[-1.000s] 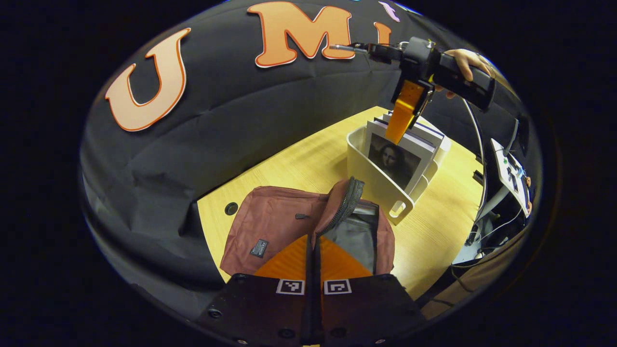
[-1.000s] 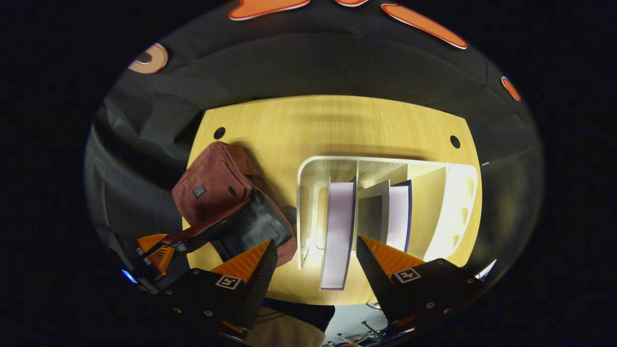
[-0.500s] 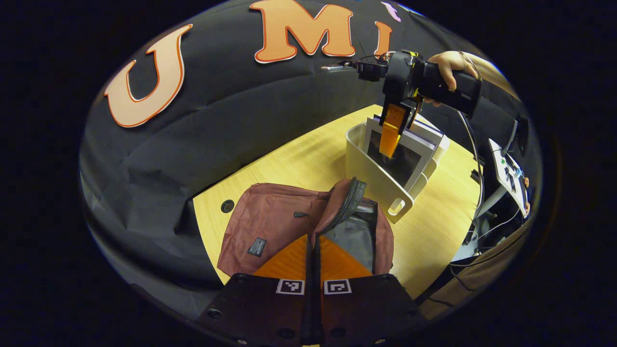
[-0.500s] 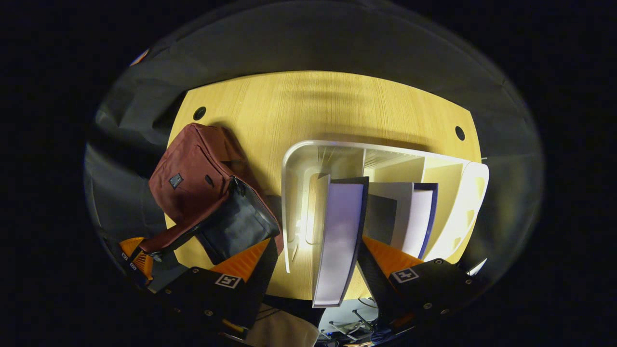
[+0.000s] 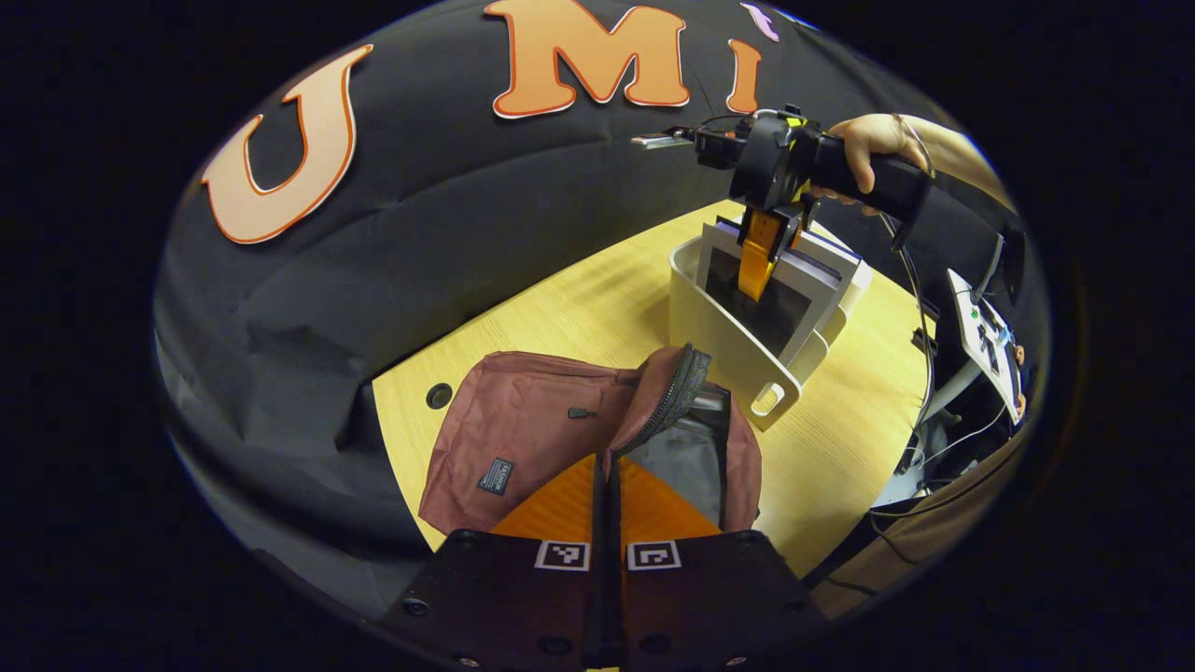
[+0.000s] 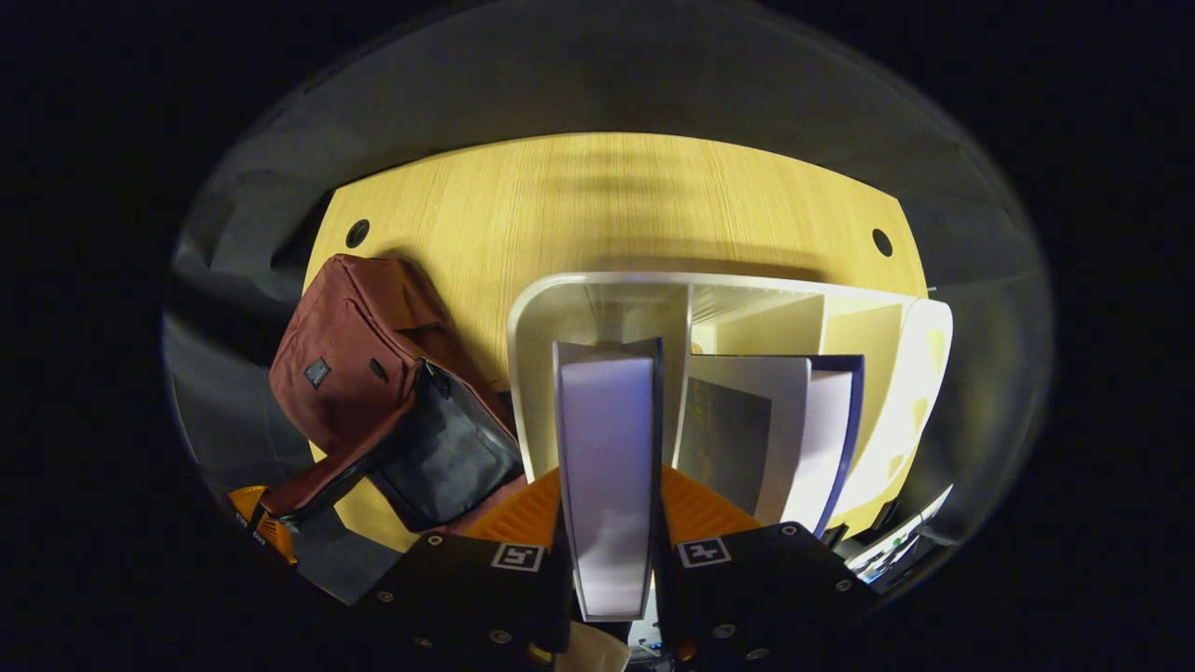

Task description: Open the schoolbag, grab two books from the bookshelf and put them into the schoolbag.

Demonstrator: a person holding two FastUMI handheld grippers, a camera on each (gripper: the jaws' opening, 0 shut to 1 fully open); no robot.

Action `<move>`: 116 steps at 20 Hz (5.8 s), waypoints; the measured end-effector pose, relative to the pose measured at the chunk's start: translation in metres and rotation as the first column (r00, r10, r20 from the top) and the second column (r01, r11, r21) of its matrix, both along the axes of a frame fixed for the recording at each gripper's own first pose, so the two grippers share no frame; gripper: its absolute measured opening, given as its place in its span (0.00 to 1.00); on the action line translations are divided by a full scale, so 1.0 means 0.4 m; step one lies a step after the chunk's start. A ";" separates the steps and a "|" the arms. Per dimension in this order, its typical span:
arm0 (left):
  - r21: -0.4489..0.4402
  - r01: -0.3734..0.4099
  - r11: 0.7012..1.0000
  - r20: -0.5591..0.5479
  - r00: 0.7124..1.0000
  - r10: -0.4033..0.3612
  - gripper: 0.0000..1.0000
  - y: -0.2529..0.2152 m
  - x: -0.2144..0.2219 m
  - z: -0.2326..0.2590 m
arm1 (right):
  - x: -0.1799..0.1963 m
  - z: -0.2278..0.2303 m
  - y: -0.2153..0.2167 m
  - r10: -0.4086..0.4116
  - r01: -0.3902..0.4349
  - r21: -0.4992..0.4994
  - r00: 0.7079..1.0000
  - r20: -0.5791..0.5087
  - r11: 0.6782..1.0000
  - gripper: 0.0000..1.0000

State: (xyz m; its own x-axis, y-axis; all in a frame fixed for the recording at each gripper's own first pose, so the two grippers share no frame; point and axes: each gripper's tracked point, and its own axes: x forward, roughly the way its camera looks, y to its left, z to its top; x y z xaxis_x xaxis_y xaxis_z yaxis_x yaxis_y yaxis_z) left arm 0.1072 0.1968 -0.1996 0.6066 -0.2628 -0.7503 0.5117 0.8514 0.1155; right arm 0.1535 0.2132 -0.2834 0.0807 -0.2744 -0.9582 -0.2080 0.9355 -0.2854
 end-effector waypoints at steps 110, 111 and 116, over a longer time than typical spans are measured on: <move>-0.060 -0.096 0.994 -0.094 0.991 0.090 0.01 -0.055 -0.020 -0.042 | 0.079 0.107 -0.169 0.033 -0.044 0.068 0.987 0.157 0.997 0.99; -0.061 -0.097 0.993 -0.096 0.991 0.091 0.01 -0.056 -0.019 -0.046 | 0.086 0.098 -0.175 0.035 -0.045 0.066 0.989 0.144 0.997 0.99; -0.061 -0.104 0.993 -0.102 0.990 0.097 0.01 -0.049 -0.015 -0.051 | 0.086 0.056 -0.175 0.000 -0.007 0.077 0.996 0.089 0.997 0.95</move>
State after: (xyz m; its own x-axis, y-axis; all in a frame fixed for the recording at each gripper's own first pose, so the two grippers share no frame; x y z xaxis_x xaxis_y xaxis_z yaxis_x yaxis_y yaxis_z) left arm 0.1012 0.1772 -0.2202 0.5560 -0.2552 -0.7910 0.4293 0.9031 0.0104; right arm 0.1880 0.1434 -0.2609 0.1678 -0.1992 -0.9655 -0.1887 0.9548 -0.2298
